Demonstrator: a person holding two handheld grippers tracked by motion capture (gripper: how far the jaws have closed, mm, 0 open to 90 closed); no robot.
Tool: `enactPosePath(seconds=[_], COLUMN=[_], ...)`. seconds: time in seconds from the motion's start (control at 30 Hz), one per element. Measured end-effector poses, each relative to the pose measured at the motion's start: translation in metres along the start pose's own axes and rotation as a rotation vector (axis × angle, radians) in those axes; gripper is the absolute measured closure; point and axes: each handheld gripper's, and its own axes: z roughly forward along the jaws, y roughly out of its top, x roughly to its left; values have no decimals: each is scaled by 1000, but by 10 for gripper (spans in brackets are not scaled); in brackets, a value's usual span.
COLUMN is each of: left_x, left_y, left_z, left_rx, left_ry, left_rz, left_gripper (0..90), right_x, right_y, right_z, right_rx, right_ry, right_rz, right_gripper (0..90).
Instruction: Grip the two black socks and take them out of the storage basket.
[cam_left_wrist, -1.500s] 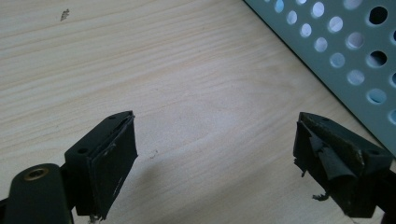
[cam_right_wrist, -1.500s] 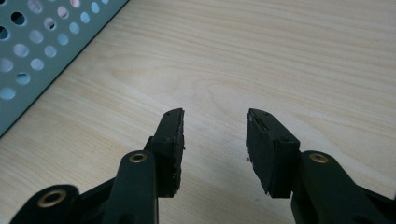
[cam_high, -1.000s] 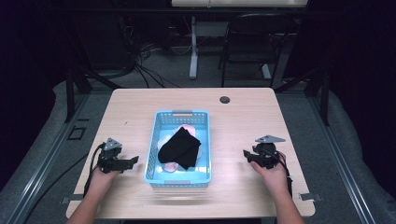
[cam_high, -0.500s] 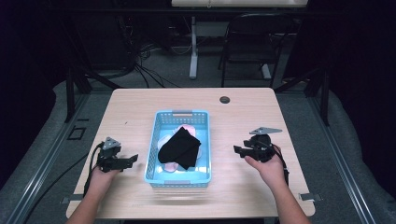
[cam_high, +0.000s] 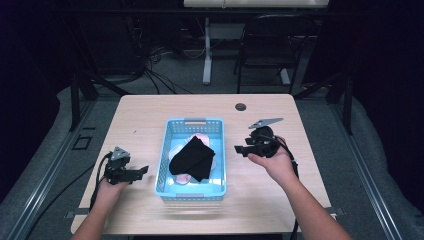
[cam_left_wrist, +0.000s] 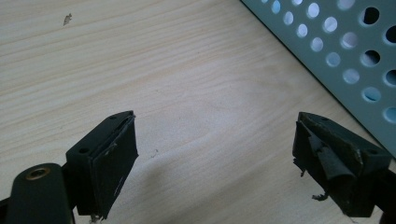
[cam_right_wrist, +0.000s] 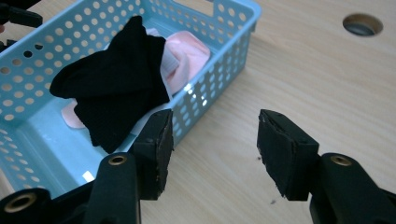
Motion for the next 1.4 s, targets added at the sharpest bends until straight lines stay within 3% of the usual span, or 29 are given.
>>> enactPosePath(seconds=[0.17, 0.4, 0.43, 0.57, 1.0, 1.4], left_x=[-1, 0, 1, 1, 0, 0], left_y=[1, 2, 2, 3, 3, 3], left_z=[1, 1, 2, 2, 3, 3], left_rx=[-6, -8, -8, -2, -4, 1], left_ry=[-2, -1, 2, -1, -6, -10], left_rz=[3, -2, -3, 1, 4, 8], left_gripper=[140, 140, 141, 142, 142, 142], right_x=[10, 21, 26, 35, 56, 58], right_y=[18, 35, 39, 46, 51, 51], right_z=[9, 27, 35, 49, 85, 103], right_rx=[6, 10, 8, 27, 68, 107], right_ry=[8, 30, 50, 57, 81, 60], right_rz=[-54, -49, -57, -88, -132, -144], right_gripper=[484, 514, 554, 626, 691, 712])
